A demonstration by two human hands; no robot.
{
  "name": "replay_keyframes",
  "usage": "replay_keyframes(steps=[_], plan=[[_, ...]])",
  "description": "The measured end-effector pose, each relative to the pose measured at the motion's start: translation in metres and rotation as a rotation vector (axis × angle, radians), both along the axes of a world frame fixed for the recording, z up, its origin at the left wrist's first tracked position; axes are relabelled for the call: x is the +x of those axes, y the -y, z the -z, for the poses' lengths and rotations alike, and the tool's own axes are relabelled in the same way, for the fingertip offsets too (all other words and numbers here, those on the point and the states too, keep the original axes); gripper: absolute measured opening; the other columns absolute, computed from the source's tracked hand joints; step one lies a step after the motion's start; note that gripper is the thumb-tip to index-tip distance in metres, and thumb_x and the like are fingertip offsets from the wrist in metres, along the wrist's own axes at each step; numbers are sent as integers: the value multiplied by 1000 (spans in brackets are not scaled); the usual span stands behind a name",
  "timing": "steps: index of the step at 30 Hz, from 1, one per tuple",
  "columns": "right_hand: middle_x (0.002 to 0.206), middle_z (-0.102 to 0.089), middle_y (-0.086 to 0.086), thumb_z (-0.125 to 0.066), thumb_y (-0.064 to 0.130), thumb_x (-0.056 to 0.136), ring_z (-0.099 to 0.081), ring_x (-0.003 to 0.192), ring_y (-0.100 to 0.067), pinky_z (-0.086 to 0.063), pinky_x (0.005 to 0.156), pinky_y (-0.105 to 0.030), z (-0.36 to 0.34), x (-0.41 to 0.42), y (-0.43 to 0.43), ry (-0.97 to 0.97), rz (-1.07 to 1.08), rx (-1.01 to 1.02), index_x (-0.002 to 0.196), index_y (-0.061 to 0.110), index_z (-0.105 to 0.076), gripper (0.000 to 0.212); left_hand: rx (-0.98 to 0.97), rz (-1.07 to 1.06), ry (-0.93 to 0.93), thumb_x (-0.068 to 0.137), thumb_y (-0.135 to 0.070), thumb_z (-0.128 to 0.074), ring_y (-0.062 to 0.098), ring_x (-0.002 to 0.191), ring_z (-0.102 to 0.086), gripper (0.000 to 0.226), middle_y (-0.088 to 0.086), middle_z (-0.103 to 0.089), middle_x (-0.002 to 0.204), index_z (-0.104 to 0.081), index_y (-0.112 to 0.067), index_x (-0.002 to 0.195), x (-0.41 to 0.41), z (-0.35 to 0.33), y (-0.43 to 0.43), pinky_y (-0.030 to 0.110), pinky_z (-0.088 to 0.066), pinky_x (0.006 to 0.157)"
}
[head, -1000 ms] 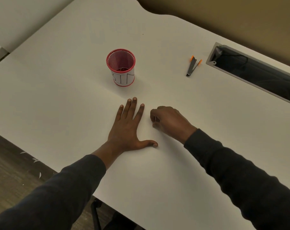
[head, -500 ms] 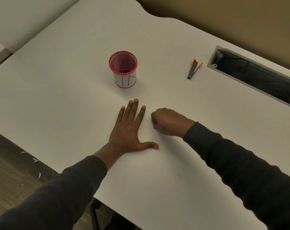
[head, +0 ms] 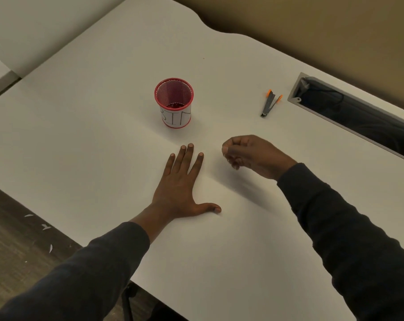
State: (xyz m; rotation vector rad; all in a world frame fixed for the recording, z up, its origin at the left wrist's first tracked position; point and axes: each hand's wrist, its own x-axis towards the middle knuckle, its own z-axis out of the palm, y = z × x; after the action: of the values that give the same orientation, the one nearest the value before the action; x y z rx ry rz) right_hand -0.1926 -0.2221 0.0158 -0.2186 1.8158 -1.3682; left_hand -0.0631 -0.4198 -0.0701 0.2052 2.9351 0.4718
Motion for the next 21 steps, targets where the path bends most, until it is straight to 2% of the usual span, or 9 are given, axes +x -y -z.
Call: replay_keyframes(steps=[4,9,12,14,17,21], plan=[[84,-61,-10,-59,12,95,-56,72,-17,-51,65,-27,-25,-25,28,34,107,-149,94,6,-68,11,8,3,48,61,-106,-38,26,156,30,144,7,31,169,17,-22,164,2,-1,-1,53,3,130],[81,-63,-7,-63,15,93,-58,72,-15,-53,67,-25,-65,-67,92,-136,55,-109,100,1,-69,16,41,-4,72,62,-106,-41,23,153,38,143,3,39,166,23,-25,162,1,-6,0,50,8,130],[79,-66,-6,-63,13,92,-60,72,-15,-54,64,-26,-74,-85,130,-314,-25,52,96,1,-70,15,48,-5,82,64,-104,-42,21,151,41,141,1,43,163,27,-27,160,1,-8,0,49,10,130],[86,-68,-5,-65,18,91,-63,80,-16,-53,65,-27,-73,-90,149,-558,-157,275,96,6,-71,14,48,-5,80,65,-104,-43,22,151,40,141,1,44,163,27,-27,160,1,-7,0,50,9,130],[104,-67,-6,-66,21,91,-63,94,-21,-47,70,-25,-65,-91,169,-966,-379,554,106,8,-70,20,47,-5,85,66,-103,-43,23,152,40,140,1,43,163,26,-26,160,0,-6,0,50,8,130],[107,-67,-13,-65,13,89,-64,93,-28,-53,72,-32,-55,-88,179,-1104,-491,661,106,6,-67,19,50,-1,69,66,-103,-43,24,152,38,140,3,40,165,21,-24,162,0,-5,0,50,9,130]])
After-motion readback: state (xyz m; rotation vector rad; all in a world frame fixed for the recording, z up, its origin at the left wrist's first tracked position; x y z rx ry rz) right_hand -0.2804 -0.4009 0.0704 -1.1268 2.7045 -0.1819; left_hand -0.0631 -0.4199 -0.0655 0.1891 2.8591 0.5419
